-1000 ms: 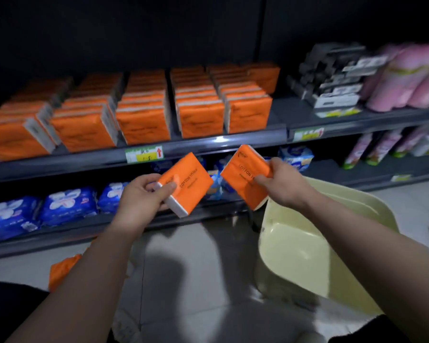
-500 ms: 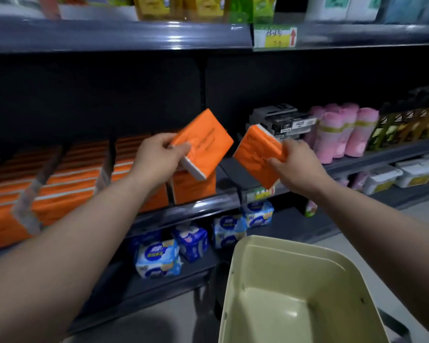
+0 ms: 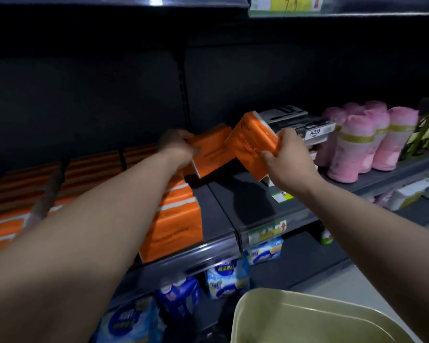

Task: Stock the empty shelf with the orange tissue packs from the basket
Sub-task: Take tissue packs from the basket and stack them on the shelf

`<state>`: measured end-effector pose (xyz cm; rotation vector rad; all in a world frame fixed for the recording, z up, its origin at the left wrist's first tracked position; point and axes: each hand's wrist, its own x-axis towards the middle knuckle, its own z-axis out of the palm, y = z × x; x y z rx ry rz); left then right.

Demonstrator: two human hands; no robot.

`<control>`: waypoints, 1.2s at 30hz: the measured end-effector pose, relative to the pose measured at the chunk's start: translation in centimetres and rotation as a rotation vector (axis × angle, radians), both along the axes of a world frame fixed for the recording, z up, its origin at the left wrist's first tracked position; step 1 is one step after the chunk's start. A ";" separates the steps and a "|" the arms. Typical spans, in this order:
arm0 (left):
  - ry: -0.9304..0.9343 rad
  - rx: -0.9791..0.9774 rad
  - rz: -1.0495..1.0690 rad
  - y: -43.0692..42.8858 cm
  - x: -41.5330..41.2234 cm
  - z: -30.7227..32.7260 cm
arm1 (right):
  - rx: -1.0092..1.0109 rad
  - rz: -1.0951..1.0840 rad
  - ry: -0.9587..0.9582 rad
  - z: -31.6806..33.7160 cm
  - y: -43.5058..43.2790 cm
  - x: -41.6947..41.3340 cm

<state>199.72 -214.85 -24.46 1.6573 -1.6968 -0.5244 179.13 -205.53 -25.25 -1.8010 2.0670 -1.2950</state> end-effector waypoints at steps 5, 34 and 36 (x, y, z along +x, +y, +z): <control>-0.276 -0.045 -0.002 -3.1 1.0 -1.5 | 0.034 0.018 0.015 -0.5 -2.5 0.2; -0.283 -0.124 -0.017 -2.1 5.5 -1.4 | 0.310 0.276 0.264 -2.6 -8.2 4.5; -0.282 -0.116 -0.008 -1.9 5.9 -1.6 | 0.295 0.276 0.249 -3.0 -8.6 5.0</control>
